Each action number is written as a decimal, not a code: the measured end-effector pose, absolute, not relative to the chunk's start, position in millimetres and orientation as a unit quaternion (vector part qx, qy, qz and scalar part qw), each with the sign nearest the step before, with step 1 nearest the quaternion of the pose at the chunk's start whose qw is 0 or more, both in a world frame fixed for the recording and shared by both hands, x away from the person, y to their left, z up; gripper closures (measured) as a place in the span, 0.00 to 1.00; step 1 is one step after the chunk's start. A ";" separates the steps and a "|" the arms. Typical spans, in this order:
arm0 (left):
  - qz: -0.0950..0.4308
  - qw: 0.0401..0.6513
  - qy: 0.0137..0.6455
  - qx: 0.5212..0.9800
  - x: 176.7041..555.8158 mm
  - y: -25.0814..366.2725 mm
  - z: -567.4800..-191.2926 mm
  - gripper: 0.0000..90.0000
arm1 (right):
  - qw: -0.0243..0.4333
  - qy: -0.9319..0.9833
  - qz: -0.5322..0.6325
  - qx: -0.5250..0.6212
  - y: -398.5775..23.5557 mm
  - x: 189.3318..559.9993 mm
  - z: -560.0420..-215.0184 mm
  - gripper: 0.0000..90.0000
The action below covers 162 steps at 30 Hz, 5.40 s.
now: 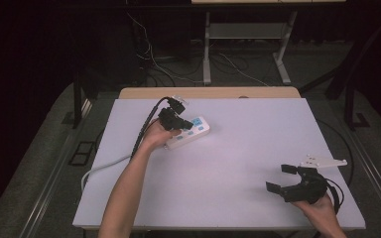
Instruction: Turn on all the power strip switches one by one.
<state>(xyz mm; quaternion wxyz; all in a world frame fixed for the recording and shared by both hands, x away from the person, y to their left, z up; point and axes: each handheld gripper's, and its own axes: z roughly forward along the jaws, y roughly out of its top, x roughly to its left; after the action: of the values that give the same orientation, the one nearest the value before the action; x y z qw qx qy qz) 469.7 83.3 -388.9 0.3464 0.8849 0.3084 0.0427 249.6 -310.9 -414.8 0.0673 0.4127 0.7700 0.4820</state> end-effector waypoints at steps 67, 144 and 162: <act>0.029 0.341 0.328 0.881 489.9 43.8 -415.2 1.00 | 0.068 0.764 0.486 0.419 -316.2 250.5 -415.0 0.00; 0.091 0.495 0.360 0.786 326.6 162.4 -382.8 0.00 | 0.064 0.764 0.485 0.421 -309.9 250.8 -416.2 0.00; 0.078 0.502 0.358 0.783 277.2 167.3 -411.8 0.00 | 0.059 0.765 0.484 0.420 -308.1 249.8 -417.6 0.00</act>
<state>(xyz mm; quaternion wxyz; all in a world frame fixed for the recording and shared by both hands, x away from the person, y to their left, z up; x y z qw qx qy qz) 277.2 167.3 -411.8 0.5020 0.7834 0.3581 0.0780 249.8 -308.1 -417.6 0.0589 0.4197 0.7655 0.4843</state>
